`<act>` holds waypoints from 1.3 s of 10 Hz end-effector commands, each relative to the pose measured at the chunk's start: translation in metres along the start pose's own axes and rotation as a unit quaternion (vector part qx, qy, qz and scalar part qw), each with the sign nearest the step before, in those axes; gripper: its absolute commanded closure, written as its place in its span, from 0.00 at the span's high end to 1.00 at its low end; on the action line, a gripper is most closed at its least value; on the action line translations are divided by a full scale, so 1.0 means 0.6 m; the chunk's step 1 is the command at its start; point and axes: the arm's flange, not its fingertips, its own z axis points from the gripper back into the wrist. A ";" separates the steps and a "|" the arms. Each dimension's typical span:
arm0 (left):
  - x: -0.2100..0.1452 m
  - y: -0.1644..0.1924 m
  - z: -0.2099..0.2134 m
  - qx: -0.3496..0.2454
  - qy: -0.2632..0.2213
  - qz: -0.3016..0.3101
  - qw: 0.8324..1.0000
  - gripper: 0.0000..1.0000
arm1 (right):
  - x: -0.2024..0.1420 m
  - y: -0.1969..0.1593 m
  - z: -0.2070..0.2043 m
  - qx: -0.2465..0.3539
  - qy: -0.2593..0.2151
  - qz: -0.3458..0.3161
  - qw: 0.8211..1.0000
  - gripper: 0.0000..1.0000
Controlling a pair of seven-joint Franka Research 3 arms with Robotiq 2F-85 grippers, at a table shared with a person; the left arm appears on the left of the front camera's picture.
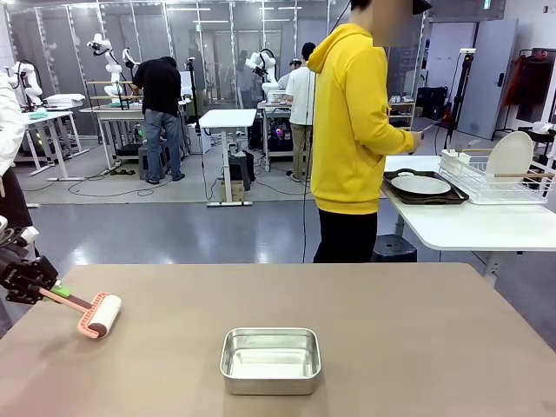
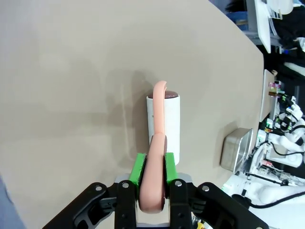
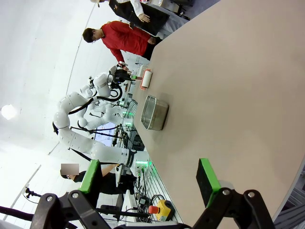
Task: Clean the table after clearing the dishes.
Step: When the right (or left) Handle tray is removed, use the right hand (or left hand) to clean the right (or left) side of the table with the Lint Roller.
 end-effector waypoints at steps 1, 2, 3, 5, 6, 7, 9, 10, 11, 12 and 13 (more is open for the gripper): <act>0.006 0.051 0.014 0.085 0.003 0.012 0.996 0.22 | -0.003 0.006 -0.001 0.001 -0.001 0.005 1.000 1.00; 0.001 0.059 0.031 0.109 0.006 0.015 0.994 0.22 | -0.003 0.006 -0.001 0.001 -0.001 0.005 1.000 1.00; -0.005 0.060 0.049 0.123 0.005 0.018 0.992 0.22 | -0.003 0.006 -0.001 0.001 -0.001 0.005 1.000 1.00; -0.019 0.052 0.091 0.151 -0.003 0.023 0.988 0.22 | -0.003 0.006 -0.001 0.001 -0.001 0.005 1.000 1.00; -0.026 0.037 0.115 0.157 -0.010 0.023 0.987 0.22 | -0.003 0.006 -0.001 0.001 -0.001 0.005 1.000 1.00; -0.031 0.016 0.133 0.171 -0.015 0.018 0.985 0.22 | -0.003 0.006 -0.001 0.001 -0.001 0.005 1.000 1.00; -0.035 -0.039 0.170 0.195 -0.033 0.009 0.980 0.22 | -0.003 0.006 -0.001 0.001 -0.001 0.005 1.000 1.00; -0.035 -0.079 0.190 0.204 -0.035 0.004 0.978 0.22 | -0.003 0.006 -0.001 0.001 -0.001 0.005 1.000 1.00; -0.038 -0.118 0.203 0.180 -0.044 -0.011 0.983 0.22 | -0.003 0.006 -0.001 0.001 -0.001 0.005 1.000 1.00; -0.038 -0.164 0.213 0.188 -0.047 -0.028 0.981 0.22 | -0.003 0.006 -0.001 0.001 -0.001 0.005 1.000 1.00; -0.041 -0.199 0.216 0.217 -0.045 -0.033 0.974 0.22 | -0.003 0.006 -0.001 0.001 -0.001 0.005 1.000 1.00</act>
